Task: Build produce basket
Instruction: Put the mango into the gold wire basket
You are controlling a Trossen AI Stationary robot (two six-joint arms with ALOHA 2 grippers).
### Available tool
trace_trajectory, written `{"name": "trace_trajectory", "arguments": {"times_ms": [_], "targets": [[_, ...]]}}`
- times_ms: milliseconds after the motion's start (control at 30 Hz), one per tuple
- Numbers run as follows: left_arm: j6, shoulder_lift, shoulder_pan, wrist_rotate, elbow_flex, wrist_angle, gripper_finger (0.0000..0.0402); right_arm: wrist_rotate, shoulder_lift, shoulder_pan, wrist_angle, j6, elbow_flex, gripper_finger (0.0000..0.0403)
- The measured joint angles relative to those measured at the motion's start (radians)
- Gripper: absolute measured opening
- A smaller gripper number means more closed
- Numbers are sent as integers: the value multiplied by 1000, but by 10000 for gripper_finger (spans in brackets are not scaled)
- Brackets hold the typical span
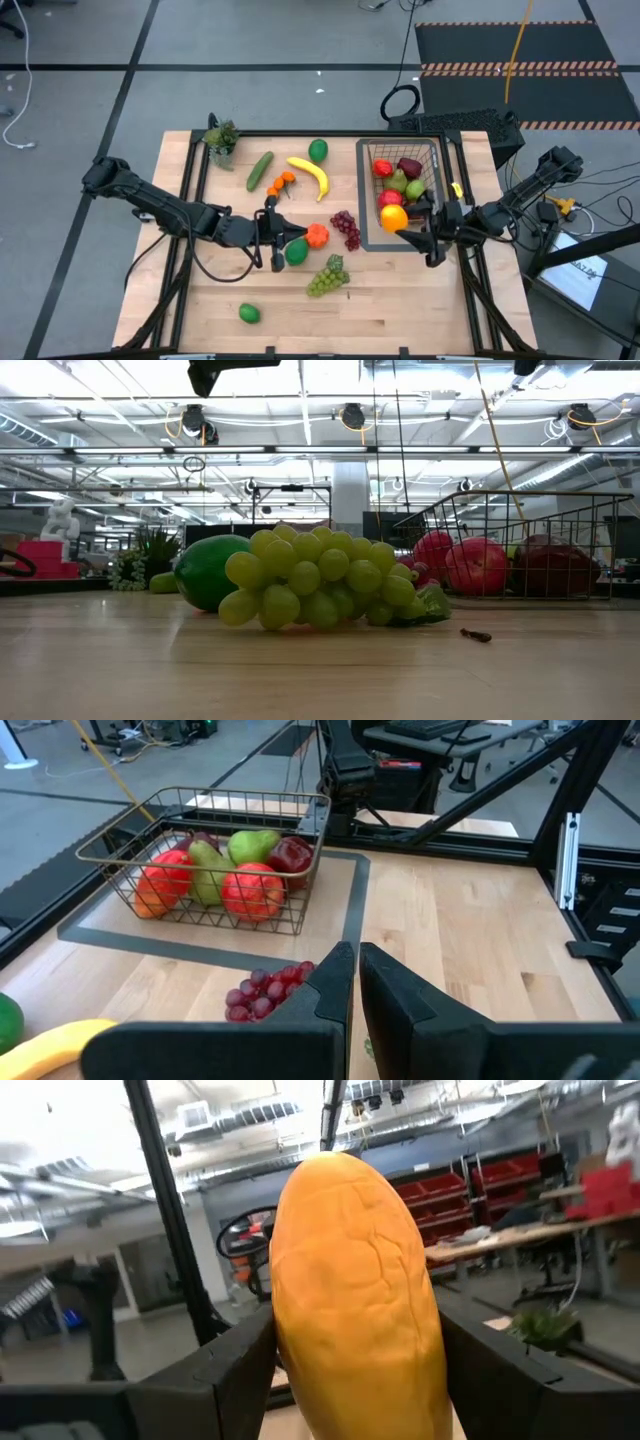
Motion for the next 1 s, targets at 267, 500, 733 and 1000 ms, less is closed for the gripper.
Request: {"name": "trace_trajectory", "arguments": {"times_ms": [267,500,733,1000], "targets": [[-4,0,0,0,0,0,26,0,0,0,-7,157,0,243],[-12,0,0,0,0,0,26,0,0,0,-9,224,0,243],[-12,0,0,0,0,1,26,0,0,0,-46,283,0,243],[-12,0,0,0,0,1,26,0,0,0,-62,241,0,243]]}}
